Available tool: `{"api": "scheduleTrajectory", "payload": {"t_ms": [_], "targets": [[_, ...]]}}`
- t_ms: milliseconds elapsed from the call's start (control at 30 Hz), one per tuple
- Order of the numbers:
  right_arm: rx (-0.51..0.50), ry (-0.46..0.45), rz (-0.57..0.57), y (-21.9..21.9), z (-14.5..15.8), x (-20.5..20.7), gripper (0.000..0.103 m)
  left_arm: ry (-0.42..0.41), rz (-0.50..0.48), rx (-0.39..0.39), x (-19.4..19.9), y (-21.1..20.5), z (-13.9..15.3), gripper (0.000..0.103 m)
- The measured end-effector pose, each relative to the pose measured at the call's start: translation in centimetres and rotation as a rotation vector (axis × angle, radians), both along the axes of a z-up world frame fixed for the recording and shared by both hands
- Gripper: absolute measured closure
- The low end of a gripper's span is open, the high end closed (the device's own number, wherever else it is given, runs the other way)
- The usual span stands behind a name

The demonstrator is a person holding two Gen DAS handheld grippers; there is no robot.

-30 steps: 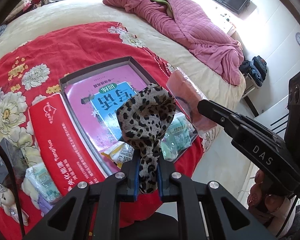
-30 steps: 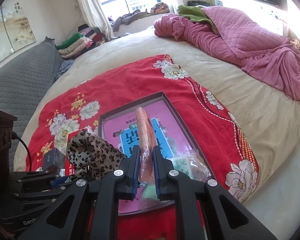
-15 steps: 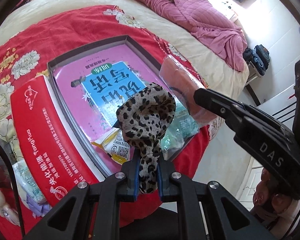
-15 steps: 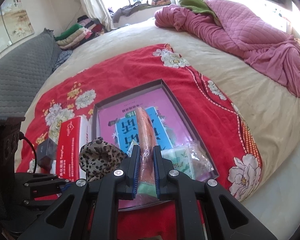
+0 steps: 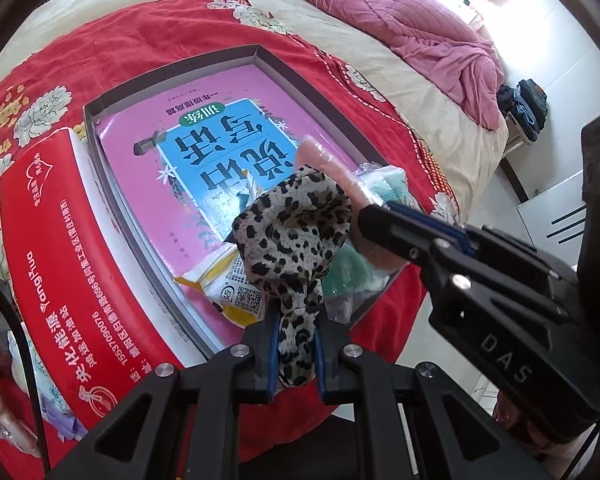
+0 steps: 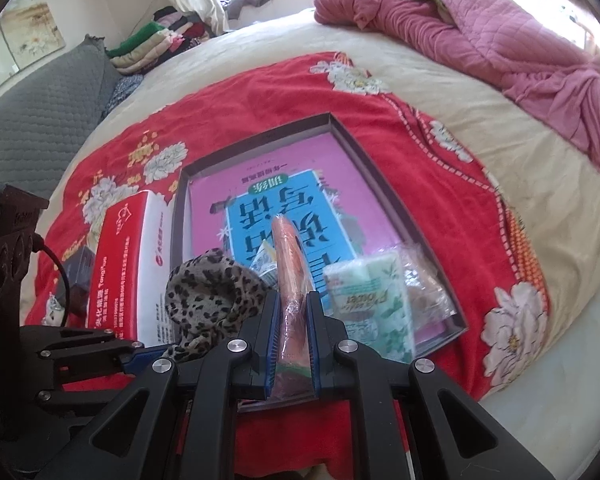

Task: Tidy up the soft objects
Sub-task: 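Carry the leopard-print cloth and pink packet over the pink book tray, then lower both items into the tray and open both tools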

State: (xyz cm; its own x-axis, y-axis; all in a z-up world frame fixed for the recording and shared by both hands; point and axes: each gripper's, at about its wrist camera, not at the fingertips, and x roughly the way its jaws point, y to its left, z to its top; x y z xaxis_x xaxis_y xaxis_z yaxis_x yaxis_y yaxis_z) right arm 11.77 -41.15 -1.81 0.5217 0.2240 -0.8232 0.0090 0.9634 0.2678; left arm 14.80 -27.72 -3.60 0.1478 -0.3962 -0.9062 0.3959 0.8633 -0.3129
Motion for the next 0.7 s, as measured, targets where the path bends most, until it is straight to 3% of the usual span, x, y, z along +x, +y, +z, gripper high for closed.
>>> {"api": "scheduleTrajectory", "payload": {"t_ms": [367, 700], "targets": [[0.119, 0.032, 0.021, -0.2, -0.9, 0.7, 0.086, 0.018, 0.010, 0.016, 0.9, 0.1, -1.2, 0.089], [0.162, 0.047, 0.007, -0.7, -0.9, 0.5, 0.072, 0.017, 0.002, 0.028, 1.2, -0.3, -1.3, 0.089]]}}
